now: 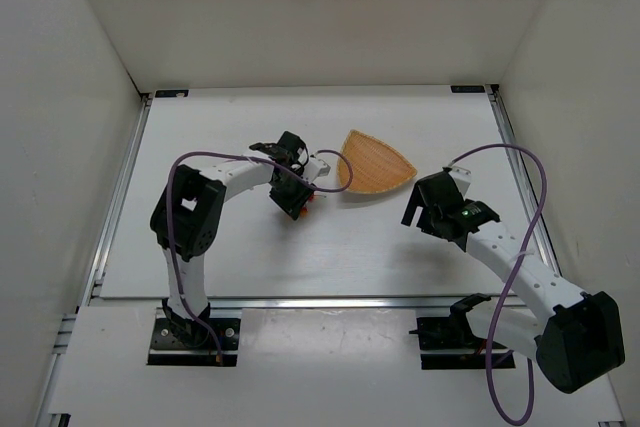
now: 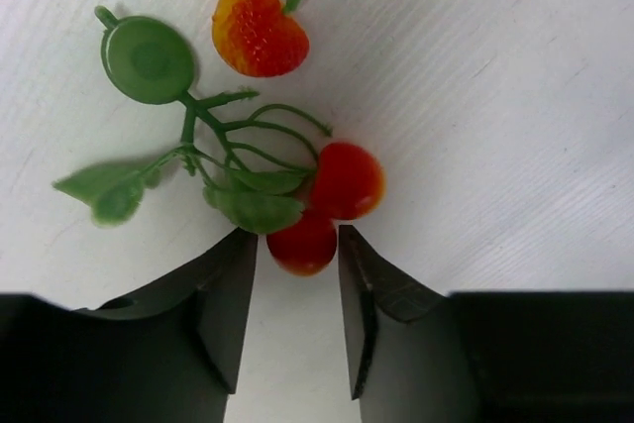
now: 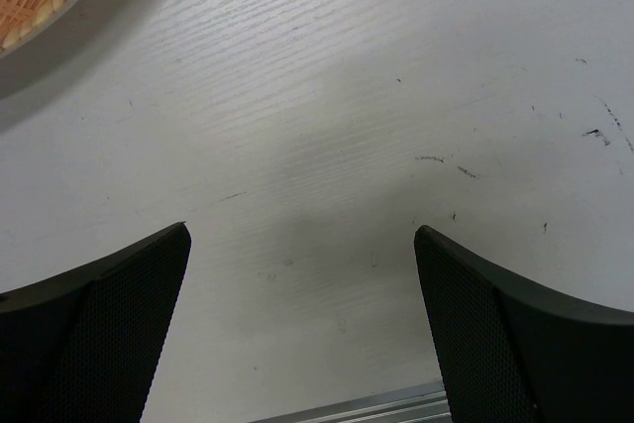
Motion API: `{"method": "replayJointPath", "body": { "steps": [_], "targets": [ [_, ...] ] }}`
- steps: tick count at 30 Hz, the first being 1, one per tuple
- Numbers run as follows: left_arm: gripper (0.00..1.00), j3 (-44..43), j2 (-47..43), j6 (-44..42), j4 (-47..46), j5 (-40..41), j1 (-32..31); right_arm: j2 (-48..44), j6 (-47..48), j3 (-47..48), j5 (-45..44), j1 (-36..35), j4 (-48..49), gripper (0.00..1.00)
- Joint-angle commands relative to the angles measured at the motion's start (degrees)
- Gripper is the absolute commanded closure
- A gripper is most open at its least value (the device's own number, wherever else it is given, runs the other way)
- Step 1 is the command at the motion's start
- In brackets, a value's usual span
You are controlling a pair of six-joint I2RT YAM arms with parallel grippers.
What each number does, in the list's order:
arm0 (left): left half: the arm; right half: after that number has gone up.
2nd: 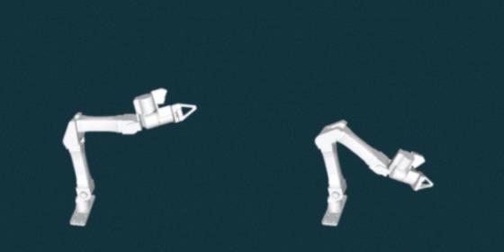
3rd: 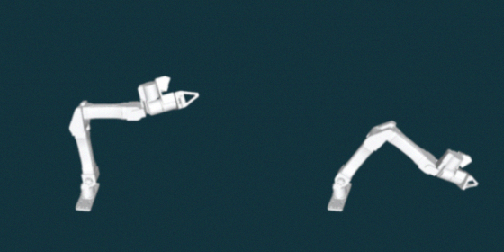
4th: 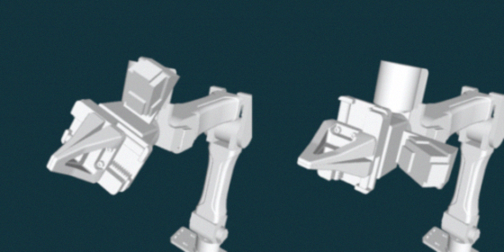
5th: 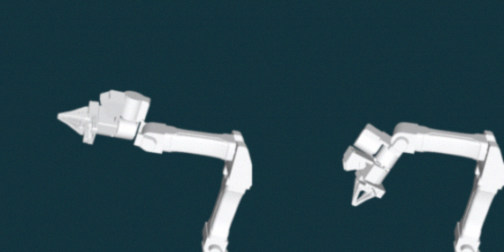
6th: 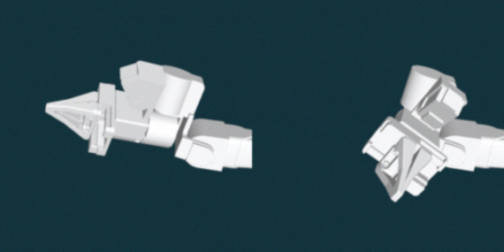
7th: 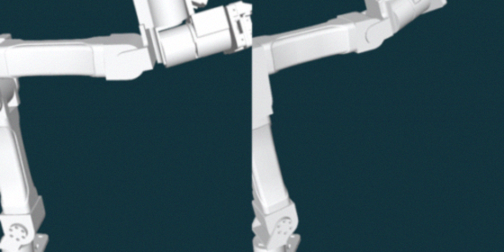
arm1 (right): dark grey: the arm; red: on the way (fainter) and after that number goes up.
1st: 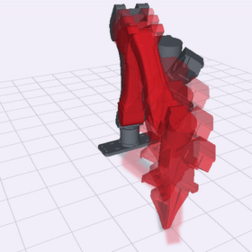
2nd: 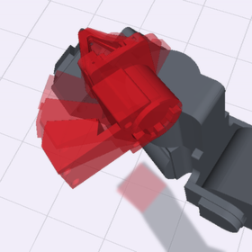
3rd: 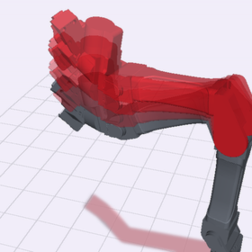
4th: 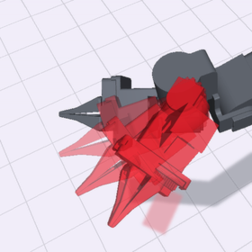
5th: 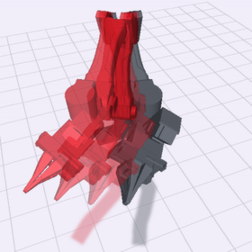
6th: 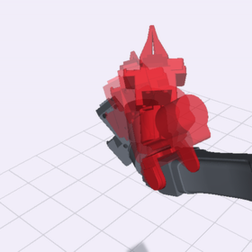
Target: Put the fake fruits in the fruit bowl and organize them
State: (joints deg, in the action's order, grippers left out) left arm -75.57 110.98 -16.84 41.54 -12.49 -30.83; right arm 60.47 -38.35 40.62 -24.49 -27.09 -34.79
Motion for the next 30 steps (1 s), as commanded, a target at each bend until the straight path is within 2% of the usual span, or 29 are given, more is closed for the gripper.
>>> {"method": "replayJointPath", "body": {
  "steps": [1,5,8,11,15,19,25,30],
  "targets": [
    [0.52,-1.16,0.47,-0.03,-0.41,0.27,-0.28,0.00,0.73,2.45,-1.96,-0.33,-0.63,0.02],
    [0.72,-1.16,-0.94,1.11,0.20,0.80,-0.28,0.00,0.73,2.45,-1.96,-0.33,-1.16,0.02],
    [0.77,-0.63,-3.48,1.11,1.35,2.03,-0.28,0.00,0.73,2.97,-1.96,-0.33,-1.16,0.02],
    [0.89,-3.25,-5.94,1.11,4.67,4.13,-0.28,0.00,0.73,2.97,-2.49,-0.33,-1.16,0.02],
    [0.89,-11.07,-7.71,-1.17,11.18,7.30,-0.28,0.00,0.73,3.59,-2.49,-0.33,-1.16,0.01],
    [0.89,-20.47,-7.01,-2.85,13.48,9.15,-2.21,0.52,0.21,3.59,-3.02,-0.33,-1.16,0.01],
    [0.89,-38.31,3.44,-3.46,11.46,10.56,-7.31,1.06,-1.03,3.59,-3.55,0.81,-1.16,0.01],
    [0.89,-50.96,14.25,-3.46,8.47,8.37,-11.00,-0.17,-1.03,3.59,-4.60,1.95,-1.69,0.01]
  ]
}}
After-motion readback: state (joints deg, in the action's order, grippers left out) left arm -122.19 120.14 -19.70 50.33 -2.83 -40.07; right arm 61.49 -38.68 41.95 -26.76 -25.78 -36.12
